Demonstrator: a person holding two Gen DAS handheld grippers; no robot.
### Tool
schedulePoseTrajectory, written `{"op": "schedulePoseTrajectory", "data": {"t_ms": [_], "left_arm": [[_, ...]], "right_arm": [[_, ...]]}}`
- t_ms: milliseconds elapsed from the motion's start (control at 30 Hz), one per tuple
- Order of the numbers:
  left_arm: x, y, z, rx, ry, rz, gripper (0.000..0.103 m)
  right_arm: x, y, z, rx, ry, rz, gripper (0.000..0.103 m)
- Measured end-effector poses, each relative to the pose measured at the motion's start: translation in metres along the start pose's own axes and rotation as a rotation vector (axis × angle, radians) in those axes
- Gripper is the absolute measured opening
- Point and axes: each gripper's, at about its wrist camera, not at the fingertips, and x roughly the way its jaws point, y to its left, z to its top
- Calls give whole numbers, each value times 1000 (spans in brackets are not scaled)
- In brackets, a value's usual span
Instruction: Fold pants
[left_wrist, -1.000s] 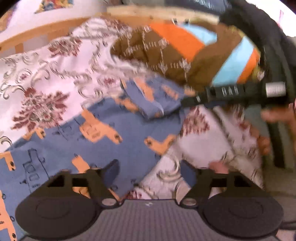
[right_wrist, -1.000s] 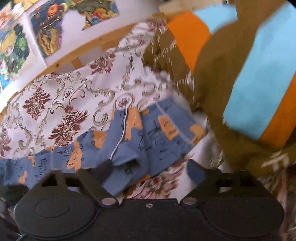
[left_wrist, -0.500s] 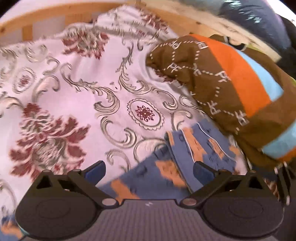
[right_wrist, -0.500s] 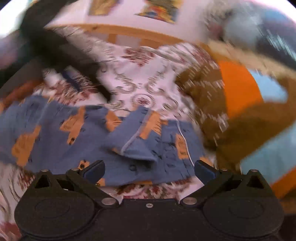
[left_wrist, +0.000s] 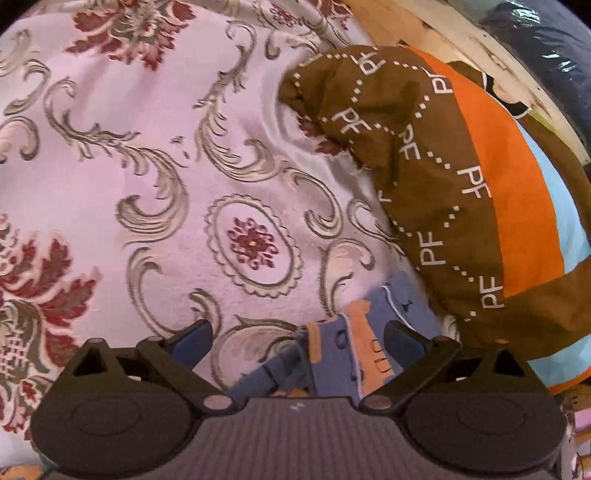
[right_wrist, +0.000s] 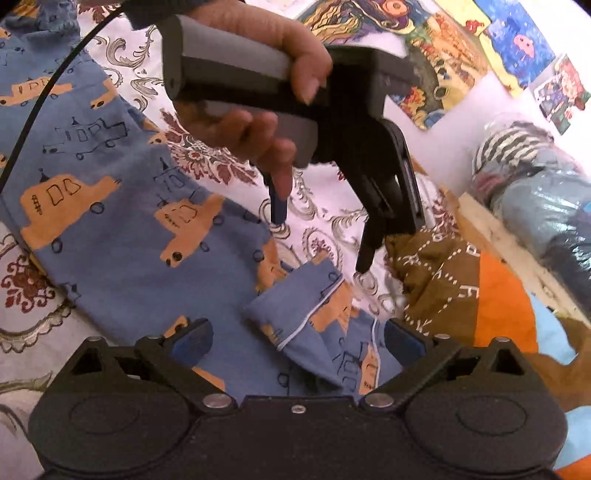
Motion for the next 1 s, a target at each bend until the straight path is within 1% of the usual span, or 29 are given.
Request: {"op": "schedulePoseTrajectory", "data": {"t_ms": [167,233,267,300,333,367,400,433,467,500,533,567,600,667,767,800,833,900,967,1000], "left_arm": [[4,-4,3,31,16,-18,98],[5,-4,4,37,13,-29,90],[6,-4,5,39,14,-37,87],[6,-5,6,42,16,-46,81],[7,-5,6,46,18,-52,78],[8,-6,7,53,23,-57,73],[9,-7,7,64,29,-61,64],[10,-8,7,75,36,-63,51],[12,-10,8,87,47,-63,44],[12,-12,8,96,55,-61,33],[12,-14,9,105,60,-52,28],[12,-16,9,110,65,-44,24],[11,-18,11,110,68,-40,19],[5,-25,14,101,55,-40,19],[-4,-42,22,73,29,-71,18],[-5,-49,25,64,23,-65,18],[-4,-56,29,53,19,-43,18],[3,-71,37,25,34,26,18],[13,-80,42,4,43,57,18],[20,-86,44,2,42,84,19]], "right_arm": [[2,5,-1,-23,-1,0,92],[3,5,-1,-21,-5,0,90],[3,6,-1,-20,-6,3,87],[4,6,-1,-17,-5,6,85],[4,6,-1,-15,-2,10,79],[4,7,-2,-15,-1,12,73],[5,7,-2,-17,0,14,70],[5,7,-2,-19,-1,16,61],[5,7,-2,-19,0,18,48],[5,7,-1,-16,1,22,40],[5,6,-1,-5,3,27,27],[4,3,-1,15,5,32,17],[4,-1,0,40,5,37,14],[2,-13,1,128,1,42,12],[-1,-40,1,321,7,35,10],[-1,-51,-1,391,12,21,10],[-1,-59,-3,450,19,11,10],[2,-77,-12,578,45,-8,11],[7,-94,-24,703,82,-25,11],[11,-103,-30,766,101,-27,11]]}}
